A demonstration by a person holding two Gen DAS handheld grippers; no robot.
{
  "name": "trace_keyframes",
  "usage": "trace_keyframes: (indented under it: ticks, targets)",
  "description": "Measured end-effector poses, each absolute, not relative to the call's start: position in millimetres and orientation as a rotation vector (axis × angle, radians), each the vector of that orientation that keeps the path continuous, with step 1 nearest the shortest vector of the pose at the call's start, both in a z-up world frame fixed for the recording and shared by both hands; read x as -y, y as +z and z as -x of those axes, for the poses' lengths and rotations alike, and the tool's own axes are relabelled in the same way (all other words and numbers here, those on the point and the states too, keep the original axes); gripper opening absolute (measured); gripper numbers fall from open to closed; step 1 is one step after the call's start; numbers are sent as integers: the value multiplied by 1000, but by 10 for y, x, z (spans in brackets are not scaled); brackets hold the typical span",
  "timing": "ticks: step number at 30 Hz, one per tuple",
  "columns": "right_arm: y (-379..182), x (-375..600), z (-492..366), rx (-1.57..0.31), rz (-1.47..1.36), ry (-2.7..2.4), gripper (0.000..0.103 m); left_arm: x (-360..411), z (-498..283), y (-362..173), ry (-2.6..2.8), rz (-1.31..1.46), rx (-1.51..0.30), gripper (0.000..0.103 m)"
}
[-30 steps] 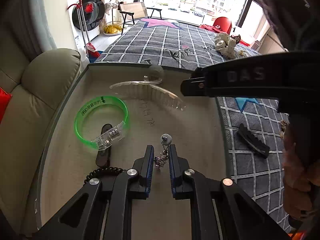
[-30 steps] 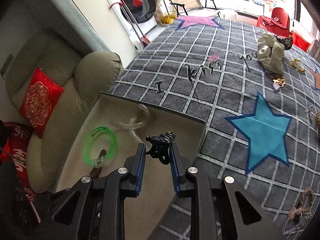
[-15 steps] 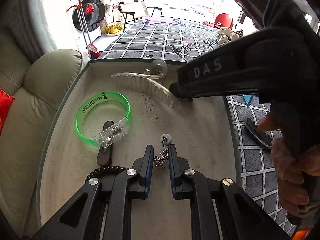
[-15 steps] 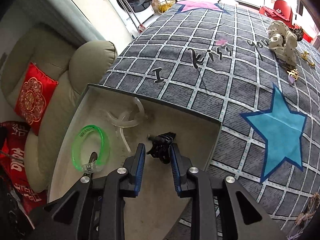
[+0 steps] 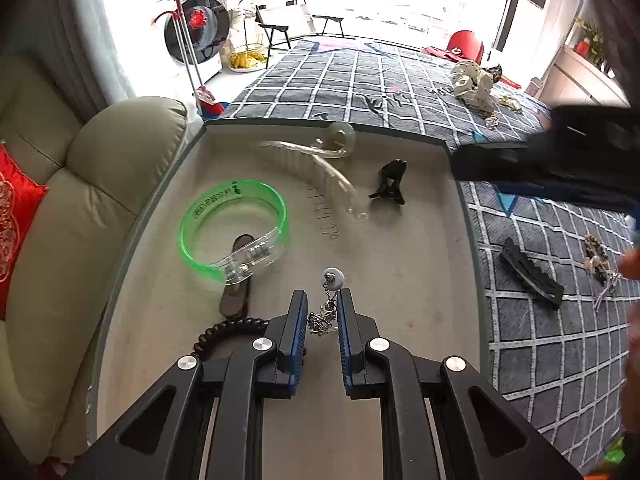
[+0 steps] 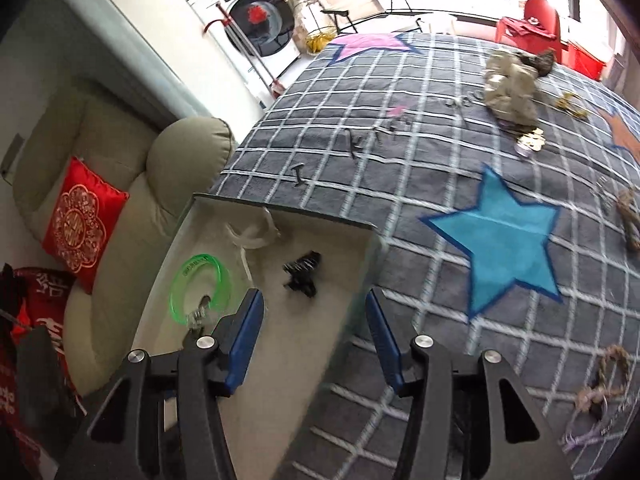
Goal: Organize jewelry
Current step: 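Open the left tool over the tray while the right tool releases the claw clip there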
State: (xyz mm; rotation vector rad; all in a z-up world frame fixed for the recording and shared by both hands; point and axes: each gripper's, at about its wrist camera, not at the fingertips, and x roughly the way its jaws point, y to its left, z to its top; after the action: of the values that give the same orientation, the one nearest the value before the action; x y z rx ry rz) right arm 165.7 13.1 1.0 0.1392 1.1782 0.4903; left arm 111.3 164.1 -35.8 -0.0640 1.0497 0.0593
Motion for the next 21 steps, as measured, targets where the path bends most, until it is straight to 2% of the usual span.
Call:
trace_keyframes:
  ticks: [12, 14, 15, 16, 21]
  targets:
    - [49, 800, -1167, -1142, -239, 381, 57, -1641, -1091, -356, 85, 44, -1041, 18]
    - [54, 963, -1104, -1134, -248, 357, 57, -1638, -1081, -326, 91, 47, -1033, 65]
    - [56, 1035, -1077, -1130, -251, 346, 57, -1645, -1060, -301, 104, 49, -1015, 100]
    - [61, 1111, -1047, -1125, -256, 336, 57, -1647, -1015, -231, 128, 45, -970, 103]
    - [90, 1388, -934, -1104, -270, 293, 57, -1618, -1005, -111, 125, 31, -950, 103]
